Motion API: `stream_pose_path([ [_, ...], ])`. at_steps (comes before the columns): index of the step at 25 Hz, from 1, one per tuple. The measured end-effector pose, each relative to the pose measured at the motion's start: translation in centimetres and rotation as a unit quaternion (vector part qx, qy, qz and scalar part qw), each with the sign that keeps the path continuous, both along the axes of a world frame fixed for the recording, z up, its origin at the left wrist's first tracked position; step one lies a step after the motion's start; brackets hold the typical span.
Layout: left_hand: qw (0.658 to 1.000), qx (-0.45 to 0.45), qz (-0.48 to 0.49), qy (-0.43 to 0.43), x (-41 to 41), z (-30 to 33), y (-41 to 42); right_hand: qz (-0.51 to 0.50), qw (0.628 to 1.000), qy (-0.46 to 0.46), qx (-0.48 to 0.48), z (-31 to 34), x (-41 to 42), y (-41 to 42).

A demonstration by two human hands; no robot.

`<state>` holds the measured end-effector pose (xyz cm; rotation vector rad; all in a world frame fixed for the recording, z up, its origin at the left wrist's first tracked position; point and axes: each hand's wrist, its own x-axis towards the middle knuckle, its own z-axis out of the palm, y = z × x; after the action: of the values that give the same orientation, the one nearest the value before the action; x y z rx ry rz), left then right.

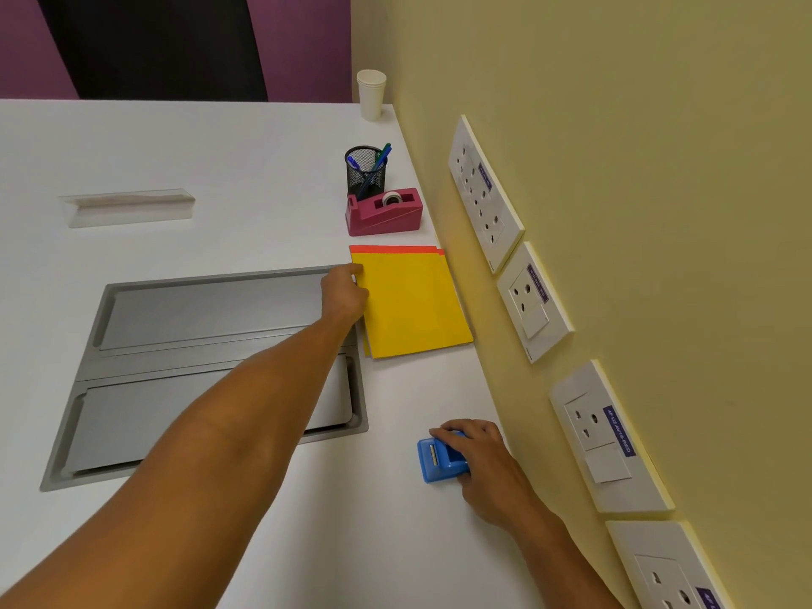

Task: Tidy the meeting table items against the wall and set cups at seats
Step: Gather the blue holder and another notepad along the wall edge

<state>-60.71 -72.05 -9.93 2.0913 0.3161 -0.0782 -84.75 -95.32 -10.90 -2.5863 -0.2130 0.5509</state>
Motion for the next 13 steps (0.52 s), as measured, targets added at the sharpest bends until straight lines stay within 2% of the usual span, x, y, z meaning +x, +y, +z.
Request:
stream_pose_path([
  [8,0.999,0.028,0.011,0.036,0.8,-1.4,-0.8,0.011,1.0,-0.011,-0.011,-0.7,-0.3,-0.3],
  [11,0.998,0.037,-0.032,0.046,0.9,-1.4,-0.6,0.019,1.0,-0.018,-0.009,-0.7,-0.4,-0.4],
  [13,0.996,0.009,-0.065,0.059,0.9,-0.9,-0.5,0.025,0.999,-0.017,-0.01,-0.7,-0.2,-0.5],
])
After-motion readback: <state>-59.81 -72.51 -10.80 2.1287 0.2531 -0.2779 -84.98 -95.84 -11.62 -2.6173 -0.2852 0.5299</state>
